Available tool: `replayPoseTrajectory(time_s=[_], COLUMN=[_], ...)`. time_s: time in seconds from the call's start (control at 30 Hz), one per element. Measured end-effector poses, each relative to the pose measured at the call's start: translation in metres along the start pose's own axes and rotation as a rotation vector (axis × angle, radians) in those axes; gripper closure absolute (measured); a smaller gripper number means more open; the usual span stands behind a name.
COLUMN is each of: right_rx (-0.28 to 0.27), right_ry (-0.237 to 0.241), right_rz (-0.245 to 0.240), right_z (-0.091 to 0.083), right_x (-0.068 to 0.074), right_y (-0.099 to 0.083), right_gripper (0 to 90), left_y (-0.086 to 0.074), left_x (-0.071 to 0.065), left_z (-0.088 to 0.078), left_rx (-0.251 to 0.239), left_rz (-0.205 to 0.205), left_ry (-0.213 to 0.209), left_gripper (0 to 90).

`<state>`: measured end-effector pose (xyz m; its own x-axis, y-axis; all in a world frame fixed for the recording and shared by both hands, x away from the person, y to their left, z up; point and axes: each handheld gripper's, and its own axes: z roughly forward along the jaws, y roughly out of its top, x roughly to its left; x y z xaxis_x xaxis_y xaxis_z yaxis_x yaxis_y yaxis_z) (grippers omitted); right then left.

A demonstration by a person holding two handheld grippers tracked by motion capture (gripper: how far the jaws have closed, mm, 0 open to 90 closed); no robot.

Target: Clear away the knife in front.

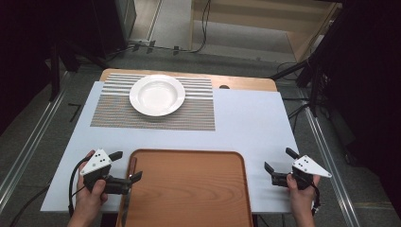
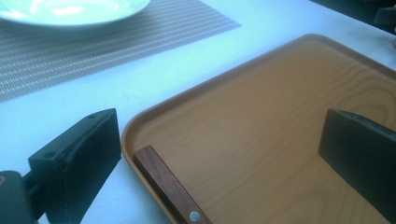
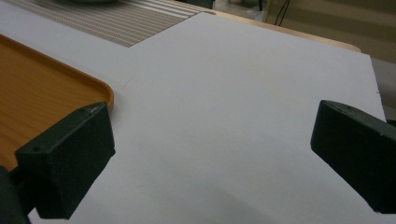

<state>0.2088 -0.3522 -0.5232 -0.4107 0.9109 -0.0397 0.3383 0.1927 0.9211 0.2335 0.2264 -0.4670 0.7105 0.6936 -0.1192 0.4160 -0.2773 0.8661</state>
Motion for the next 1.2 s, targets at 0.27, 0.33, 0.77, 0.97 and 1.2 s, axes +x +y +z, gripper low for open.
replayPoseTrajectory(time_s=[0.27,0.33,0.77,0.97,1.2], right_rx=[-0.002,0.0,0.0,0.0,0.001], right_ry=[0.001,0.001,0.0,0.0,0.0], right_rz=[0.001,0.0,0.001,0.001,0.001], right_z=[0.0,0.0,0.0,0.0,0.0], right_x=[0.0,0.0,0.0,0.0,0.0], right_y=[0.0,0.0,0.0,0.0,0.0], right_gripper=[0.0,0.0,0.0,0.0,0.0], left_y=[-0.003,-0.004,-0.011,-0.015,-0.02], left_x=[0.013,0.018,0.041,0.051,0.063], left_z=[-0.008,-0.01,-0.023,-0.027,-0.032], left_rx=[-0.03,-0.033,-0.042,-0.039,-0.038], left_rz=[-0.014,-0.007,-0.016,-0.025,-0.035], left_ry=[0.046,0.067,0.137,0.16,0.19], left_gripper=[0.0,0.0,0.0,0.0,0.0])
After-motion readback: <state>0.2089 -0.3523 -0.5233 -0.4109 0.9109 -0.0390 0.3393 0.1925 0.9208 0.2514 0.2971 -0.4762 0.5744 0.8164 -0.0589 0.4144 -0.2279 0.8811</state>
